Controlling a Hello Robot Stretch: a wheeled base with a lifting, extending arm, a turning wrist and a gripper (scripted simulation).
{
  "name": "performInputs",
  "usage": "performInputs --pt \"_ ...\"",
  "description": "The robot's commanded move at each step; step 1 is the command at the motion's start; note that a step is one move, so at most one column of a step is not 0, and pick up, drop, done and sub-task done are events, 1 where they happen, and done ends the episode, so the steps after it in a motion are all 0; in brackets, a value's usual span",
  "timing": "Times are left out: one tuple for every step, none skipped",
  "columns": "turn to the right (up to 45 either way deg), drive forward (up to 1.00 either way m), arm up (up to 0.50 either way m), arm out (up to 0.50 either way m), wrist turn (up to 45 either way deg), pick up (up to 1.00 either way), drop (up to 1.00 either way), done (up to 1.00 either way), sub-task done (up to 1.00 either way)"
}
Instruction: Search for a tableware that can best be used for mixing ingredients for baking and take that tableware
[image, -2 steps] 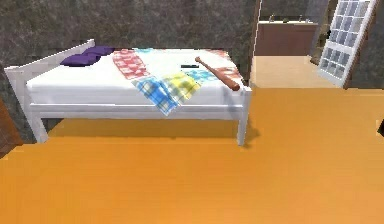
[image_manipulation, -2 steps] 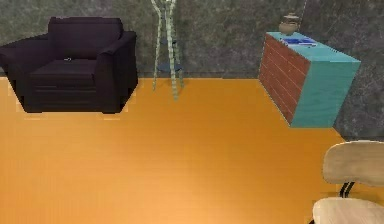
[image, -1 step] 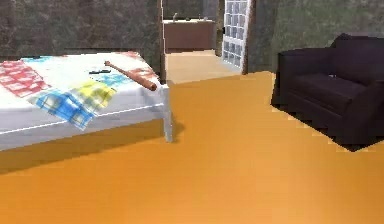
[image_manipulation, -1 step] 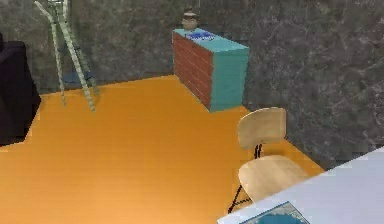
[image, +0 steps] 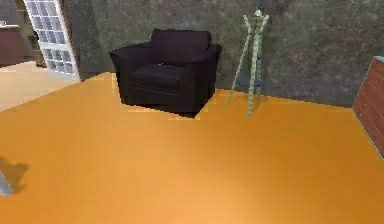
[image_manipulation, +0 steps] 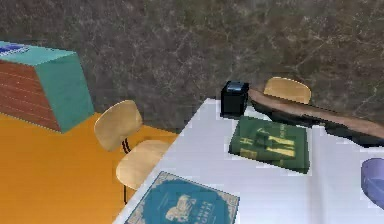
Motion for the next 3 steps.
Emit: performInputs --pt "45.0 0.0 0.0 0.0 0.0 0.0 0.0 0.0 0.0" --pt "-45.0 0.0 0.0 0.0 0.0 0.0 0.0 0.0 0.0" --pt "-45.0 0.0 0.0 0.0 0.0 0.0 0.0 0.0 0.0"
